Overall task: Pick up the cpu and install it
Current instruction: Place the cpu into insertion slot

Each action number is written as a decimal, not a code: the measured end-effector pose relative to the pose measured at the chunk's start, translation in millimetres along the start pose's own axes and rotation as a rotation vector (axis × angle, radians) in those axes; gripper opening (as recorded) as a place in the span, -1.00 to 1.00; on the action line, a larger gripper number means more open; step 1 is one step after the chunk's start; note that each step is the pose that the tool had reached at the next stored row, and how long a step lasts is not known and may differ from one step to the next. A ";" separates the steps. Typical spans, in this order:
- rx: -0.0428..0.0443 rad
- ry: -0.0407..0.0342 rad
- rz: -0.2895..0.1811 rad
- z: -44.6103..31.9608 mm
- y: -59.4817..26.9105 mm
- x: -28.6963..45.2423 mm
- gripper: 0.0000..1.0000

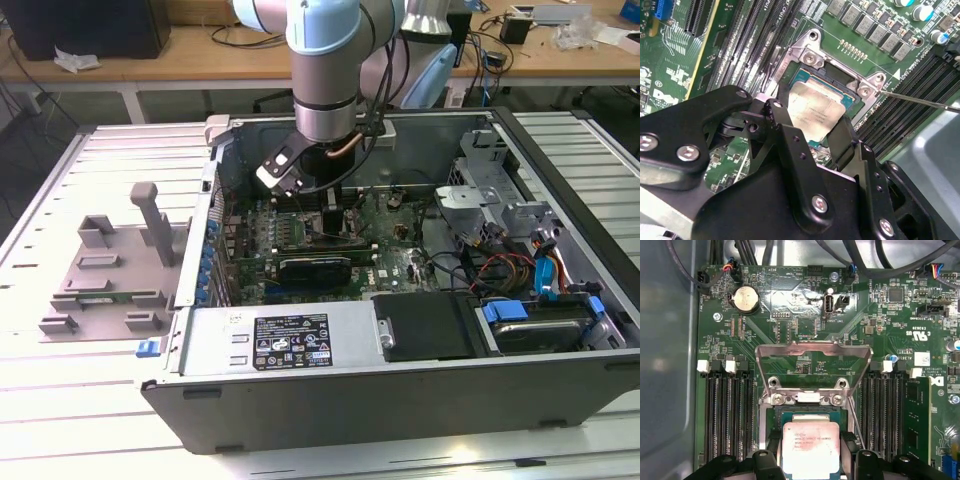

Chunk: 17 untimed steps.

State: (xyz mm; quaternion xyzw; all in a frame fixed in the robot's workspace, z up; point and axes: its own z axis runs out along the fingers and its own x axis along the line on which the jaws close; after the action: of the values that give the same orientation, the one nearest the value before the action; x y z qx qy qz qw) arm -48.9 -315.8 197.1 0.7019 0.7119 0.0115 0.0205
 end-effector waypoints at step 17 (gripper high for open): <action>-0.0002 0.0006 0.000 1.9 -0.1 2.1 0.09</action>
State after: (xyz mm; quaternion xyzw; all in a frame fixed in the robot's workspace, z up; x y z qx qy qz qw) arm -48.9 -313.8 195.1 0.7019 0.7119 0.0118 0.0203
